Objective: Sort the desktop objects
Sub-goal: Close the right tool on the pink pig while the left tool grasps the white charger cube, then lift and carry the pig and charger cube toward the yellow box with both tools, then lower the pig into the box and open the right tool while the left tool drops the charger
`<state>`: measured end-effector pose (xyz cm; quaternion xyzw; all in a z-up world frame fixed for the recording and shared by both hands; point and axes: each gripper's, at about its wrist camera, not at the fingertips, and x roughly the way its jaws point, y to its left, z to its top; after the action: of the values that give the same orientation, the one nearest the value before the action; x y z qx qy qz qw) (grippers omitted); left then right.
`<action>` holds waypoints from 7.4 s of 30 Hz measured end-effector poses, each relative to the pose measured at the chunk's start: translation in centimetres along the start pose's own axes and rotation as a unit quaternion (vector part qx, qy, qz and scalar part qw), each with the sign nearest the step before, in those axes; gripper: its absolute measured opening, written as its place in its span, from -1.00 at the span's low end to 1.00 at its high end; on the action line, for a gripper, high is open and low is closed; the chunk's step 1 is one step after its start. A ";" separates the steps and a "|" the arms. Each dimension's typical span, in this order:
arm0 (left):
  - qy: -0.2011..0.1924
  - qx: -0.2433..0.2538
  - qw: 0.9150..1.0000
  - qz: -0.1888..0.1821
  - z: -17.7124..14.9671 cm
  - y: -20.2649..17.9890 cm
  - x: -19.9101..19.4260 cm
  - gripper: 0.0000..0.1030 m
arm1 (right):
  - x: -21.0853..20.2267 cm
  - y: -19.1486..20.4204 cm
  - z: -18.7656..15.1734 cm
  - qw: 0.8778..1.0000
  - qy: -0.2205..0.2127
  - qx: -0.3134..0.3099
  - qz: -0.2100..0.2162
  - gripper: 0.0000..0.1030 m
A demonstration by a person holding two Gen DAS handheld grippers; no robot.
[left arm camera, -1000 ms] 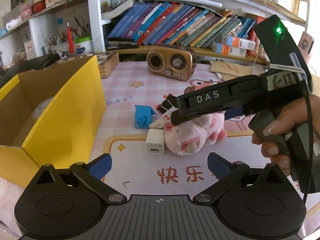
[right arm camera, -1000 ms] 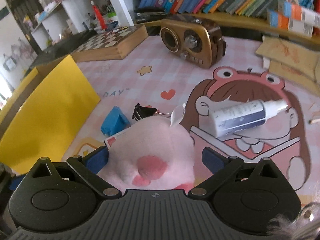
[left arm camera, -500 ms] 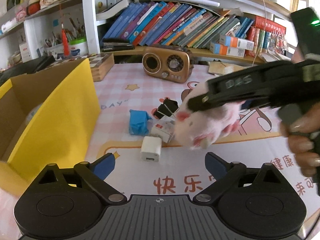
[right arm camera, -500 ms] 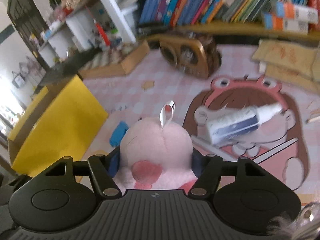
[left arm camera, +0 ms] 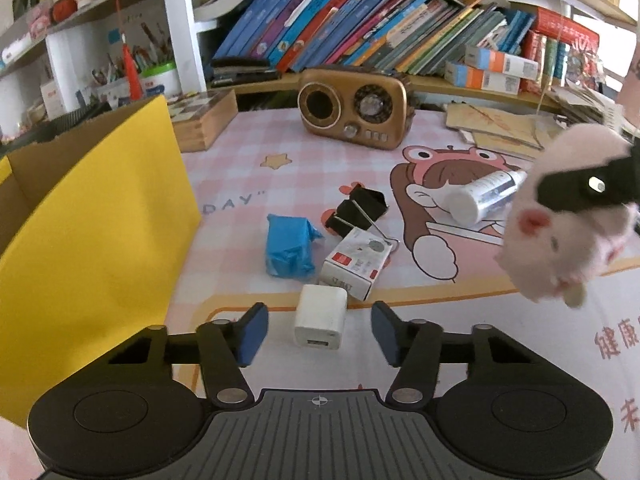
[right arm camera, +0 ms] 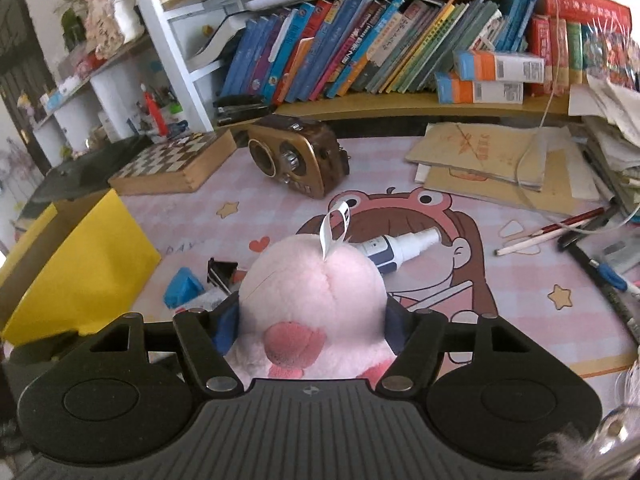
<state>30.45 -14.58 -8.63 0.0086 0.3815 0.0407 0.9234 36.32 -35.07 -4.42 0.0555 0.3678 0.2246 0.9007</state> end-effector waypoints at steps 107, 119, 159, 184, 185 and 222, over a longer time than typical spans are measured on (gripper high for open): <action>-0.118 -0.080 0.981 -0.133 -14.7 20.4 -26.7 -0.50 | -13.3 27.6 -17.0 0.999 0.030 -0.011 0.020 0.30; -0.128 -0.090 0.980 -0.123 -15.1 21.7 -27.4 -0.50 | -13.3 29.6 -17.0 0.999 0.023 -0.030 0.032 0.30; -0.190 -0.129 0.973 -0.023 -4.4 24.6 -21.0 -0.50 | -5.6 30.8 -2.9 0.987 -0.052 -0.081 0.130 0.30; -0.061 -0.078 0.995 0.023 0.5 23.1 -7.2 -0.50 | 7.8 30.0 3.4 0.968 -0.014 -0.230 0.096 0.30; -0.056 -0.076 0.995 0.021 0.4 23.0 -7.0 -0.50 | 8.1 30.2 3.3 0.965 -0.009 -0.245 0.097 0.30; -0.137 -0.084 0.987 0.030 0.2 23.5 -11.6 0.75 | 8.9 29.9 5.4 0.969 0.006 -0.221 0.107 0.71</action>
<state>20.80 7.87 0.81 -0.0525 0.2466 0.0988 0.9626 34.74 -4.06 1.74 -0.1069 0.3067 0.3954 0.8592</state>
